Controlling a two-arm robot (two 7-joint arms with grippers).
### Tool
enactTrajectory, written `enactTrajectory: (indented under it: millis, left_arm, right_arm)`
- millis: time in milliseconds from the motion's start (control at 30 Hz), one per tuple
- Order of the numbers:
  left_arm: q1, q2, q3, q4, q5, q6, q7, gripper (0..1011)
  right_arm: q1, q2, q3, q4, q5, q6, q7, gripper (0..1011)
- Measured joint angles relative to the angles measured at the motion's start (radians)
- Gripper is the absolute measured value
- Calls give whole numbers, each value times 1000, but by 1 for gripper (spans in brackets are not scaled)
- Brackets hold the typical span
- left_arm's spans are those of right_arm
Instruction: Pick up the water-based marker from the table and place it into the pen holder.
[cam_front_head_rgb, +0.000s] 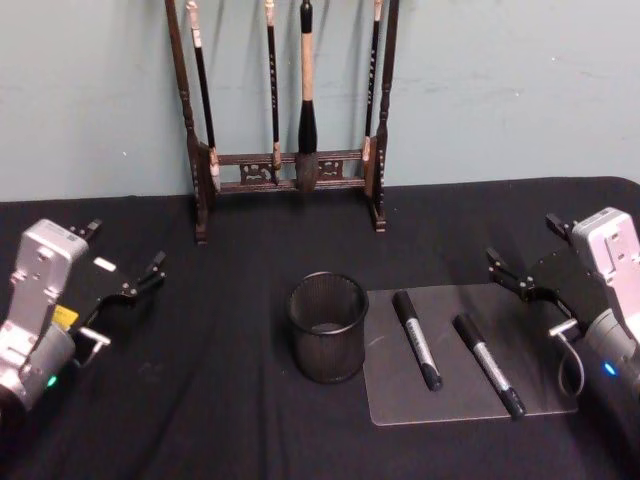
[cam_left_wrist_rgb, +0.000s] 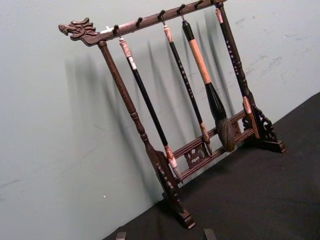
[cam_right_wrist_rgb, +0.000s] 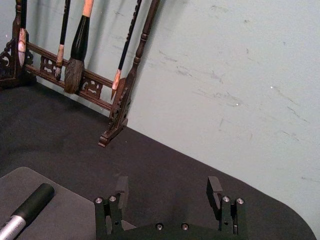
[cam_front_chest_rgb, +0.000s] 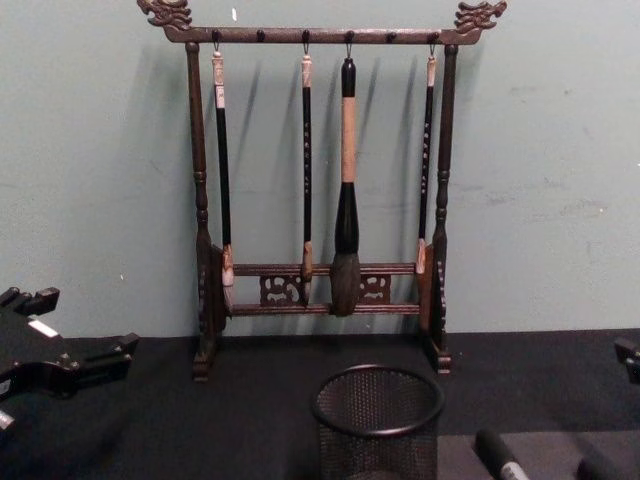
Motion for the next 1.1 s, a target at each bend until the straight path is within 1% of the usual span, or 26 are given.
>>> enactTrajectory:
  millis: [900,1033,1100]
  left_arm:
    - [0,0,0,0,0,0,0,1001]
    - [0,0,0,0,0,0,0,1001]
    - [0,0,0,0,0,0,0,1001]
  right_arm:
    - [0,0,0,0,0,0,0,1002]
    - [-2,-13,11,1,-4,-1,0,1002]
    - [-8,-21,22,-9,6,3,1,1003]
